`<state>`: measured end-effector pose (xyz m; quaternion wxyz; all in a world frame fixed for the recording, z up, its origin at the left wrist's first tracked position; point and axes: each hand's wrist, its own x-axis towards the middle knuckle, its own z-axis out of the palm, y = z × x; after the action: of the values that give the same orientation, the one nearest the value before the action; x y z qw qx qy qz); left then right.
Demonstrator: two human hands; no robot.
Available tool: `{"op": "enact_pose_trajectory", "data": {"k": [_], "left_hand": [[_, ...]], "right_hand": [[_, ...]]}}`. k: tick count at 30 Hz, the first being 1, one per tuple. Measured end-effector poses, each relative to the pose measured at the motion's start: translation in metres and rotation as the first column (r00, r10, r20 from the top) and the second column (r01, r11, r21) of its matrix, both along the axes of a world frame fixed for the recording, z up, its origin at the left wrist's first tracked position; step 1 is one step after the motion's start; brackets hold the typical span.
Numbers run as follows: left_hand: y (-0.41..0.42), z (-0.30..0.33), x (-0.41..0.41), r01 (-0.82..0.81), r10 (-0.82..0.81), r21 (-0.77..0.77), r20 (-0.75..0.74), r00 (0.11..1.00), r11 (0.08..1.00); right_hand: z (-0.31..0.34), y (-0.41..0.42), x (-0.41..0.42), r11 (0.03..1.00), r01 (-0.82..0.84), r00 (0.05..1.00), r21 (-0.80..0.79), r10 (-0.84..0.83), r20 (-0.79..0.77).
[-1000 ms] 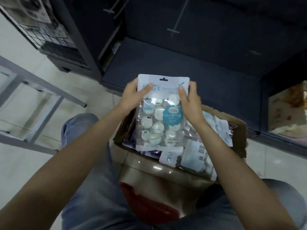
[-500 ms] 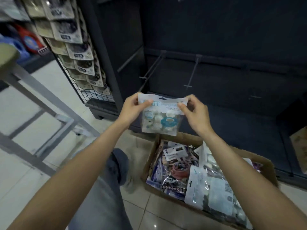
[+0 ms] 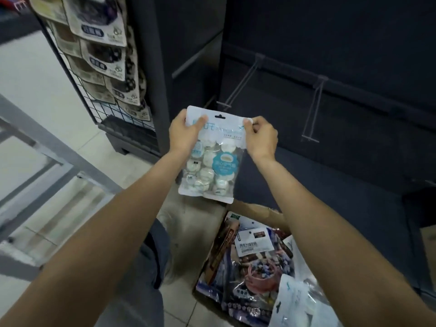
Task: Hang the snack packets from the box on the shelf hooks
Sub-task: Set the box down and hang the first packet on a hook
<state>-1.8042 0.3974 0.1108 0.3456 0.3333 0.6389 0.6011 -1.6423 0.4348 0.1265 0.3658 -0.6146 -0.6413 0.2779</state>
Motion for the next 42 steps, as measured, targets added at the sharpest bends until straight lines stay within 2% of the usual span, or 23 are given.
{"op": "enact_pose_trajectory", "data": {"k": [8,13,16,20,22,24,27,28,29,31,32,35,37,39,42], "left_hand": [[0.064,-0.025,-0.009,0.089,-0.089,-0.007,0.0,0.996,0.996],[0.078,-0.043,-0.009,0.038,-0.038,0.023,-0.003,0.999,0.999],[0.094,-0.044,-0.005,-0.009,0.011,0.012,-0.162,0.987,1.0],[0.129,-0.038,0.0,-0.052,0.023,-0.058,-0.421,0.907,0.997],[0.149,-0.037,-0.002,-0.04,-0.016,-0.1,-0.506,0.862,0.994],[0.169,-0.034,-0.004,-0.021,-0.054,-0.123,-0.571,0.819,0.992],[0.198,-0.028,-0.01,-0.025,-0.084,-0.154,-0.658,0.748,0.988],[0.207,-0.027,-0.013,-0.024,-0.078,-0.147,-0.646,0.759,0.989],[0.214,-0.026,-0.017,-0.007,-0.073,-0.134,-0.584,0.808,0.991],[0.218,-0.024,-0.02,0.096,-0.126,-0.104,-0.336,0.933,0.99],[0.211,-0.024,-0.02,0.153,-0.171,-0.092,-0.228,0.959,0.984],[0.172,-0.032,-0.012,0.264,-0.27,-0.062,-0.128,0.954,0.963],[0.133,-0.04,-0.002,0.28,-0.293,-0.096,-0.19,0.937,0.955],[0.092,-0.048,0.012,0.248,-0.286,-0.151,-0.344,0.894,0.957],[0.028,-0.052,0.04,0.287,-0.335,-0.173,-0.488,0.806,0.942]], "right_hand": [[-0.028,0.057,-0.005,0.997,0.078,0.996,0.002,-0.078,0.049],[-0.032,0.071,-0.007,0.997,0.037,0.994,0.061,-0.043,0.103],[-0.033,0.081,-0.008,0.99,0.077,0.978,0.118,-0.098,0.184],[-0.036,0.101,-0.011,0.965,0.121,0.918,0.235,-0.198,0.343],[-0.033,0.115,-0.013,0.976,0.144,0.939,0.165,-0.187,0.287],[-0.029,0.133,-0.015,0.977,0.203,0.967,0.066,-0.211,0.141],[-0.024,0.162,-0.02,0.958,0.284,0.956,-0.038,-0.286,-0.06],[-0.023,0.169,-0.021,0.954,0.296,0.946,-0.048,-0.3,-0.125],[-0.023,0.175,-0.023,0.955,0.295,0.938,-0.045,-0.298,-0.178],[-0.022,0.175,-0.024,0.969,0.246,0.946,-0.012,-0.242,-0.213],[-0.021,0.17,-0.024,0.982,0.189,0.959,0.003,-0.184,-0.216],[-0.023,0.134,-0.02,0.999,-0.028,0.977,0.021,0.031,-0.211],[-0.029,0.1,-0.011,0.991,-0.126,0.987,0.032,0.129,-0.093],[-0.038,0.062,0.003,0.98,-0.194,0.981,0.039,0.193,0.031],[-0.05,-0.003,0.039,0.964,-0.264,0.947,-0.043,0.268,0.178]]}}
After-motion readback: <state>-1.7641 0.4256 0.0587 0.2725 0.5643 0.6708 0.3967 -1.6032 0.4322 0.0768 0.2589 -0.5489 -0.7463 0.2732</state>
